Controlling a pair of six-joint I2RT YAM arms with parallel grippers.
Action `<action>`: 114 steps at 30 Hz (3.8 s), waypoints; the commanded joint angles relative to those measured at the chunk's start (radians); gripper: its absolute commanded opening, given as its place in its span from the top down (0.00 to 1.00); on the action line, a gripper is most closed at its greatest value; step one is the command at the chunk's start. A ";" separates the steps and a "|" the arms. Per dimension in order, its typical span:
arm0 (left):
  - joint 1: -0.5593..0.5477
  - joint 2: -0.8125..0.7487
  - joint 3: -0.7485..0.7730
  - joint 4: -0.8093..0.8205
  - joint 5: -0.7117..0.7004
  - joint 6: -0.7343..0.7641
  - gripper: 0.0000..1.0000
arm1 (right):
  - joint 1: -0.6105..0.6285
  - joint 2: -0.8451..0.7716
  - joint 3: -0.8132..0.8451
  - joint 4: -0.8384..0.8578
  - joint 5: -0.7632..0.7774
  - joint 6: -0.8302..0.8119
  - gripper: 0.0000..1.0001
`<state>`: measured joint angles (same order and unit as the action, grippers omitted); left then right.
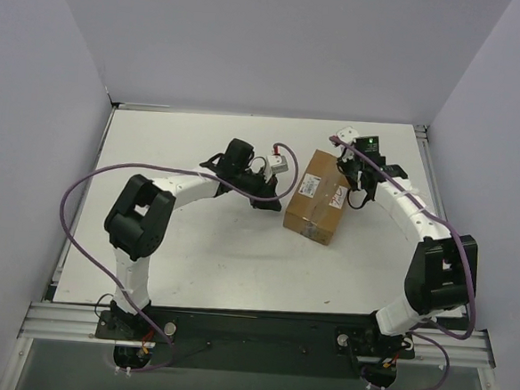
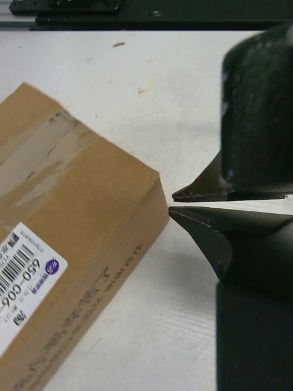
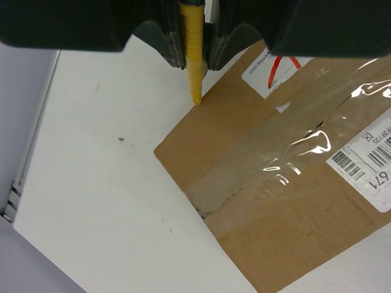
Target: Unpack the express box
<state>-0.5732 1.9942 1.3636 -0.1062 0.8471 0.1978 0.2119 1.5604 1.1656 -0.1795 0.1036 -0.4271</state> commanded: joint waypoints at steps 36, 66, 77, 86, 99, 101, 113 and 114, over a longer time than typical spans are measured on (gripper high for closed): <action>0.361 -0.071 0.062 0.052 -0.079 -0.311 0.30 | 0.208 0.032 0.509 -0.242 -0.359 0.176 1.00; 0.372 -0.408 -0.273 0.071 -0.098 -0.451 0.33 | 0.271 0.021 0.503 -0.304 -0.637 0.108 1.00; 0.371 -0.249 -0.213 0.091 -0.100 -0.445 0.34 | 0.346 0.162 0.554 -0.195 -0.565 0.129 1.00; 0.372 -0.210 -0.228 0.125 -0.083 -0.457 0.34 | 0.420 0.268 0.594 -0.132 -0.510 0.134 1.00; 0.372 -0.173 -0.248 0.108 -0.103 -0.437 0.38 | 0.448 0.337 0.598 -0.018 -0.380 0.177 1.00; 0.374 -0.170 -0.248 0.108 -0.105 -0.437 0.38 | 0.452 0.346 0.602 -0.018 -0.372 0.183 1.00; 0.372 -0.160 -0.250 0.108 -0.106 -0.445 0.39 | 0.491 0.333 0.577 -0.011 -0.294 0.232 1.00; 0.372 -0.158 -0.251 0.108 -0.106 -0.445 0.39 | 0.492 0.333 0.574 -0.009 -0.294 0.228 1.00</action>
<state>-0.2058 1.8194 1.1164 -0.0322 0.7380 -0.2516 0.6907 1.9137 1.7226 -0.2199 -0.2077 -0.2127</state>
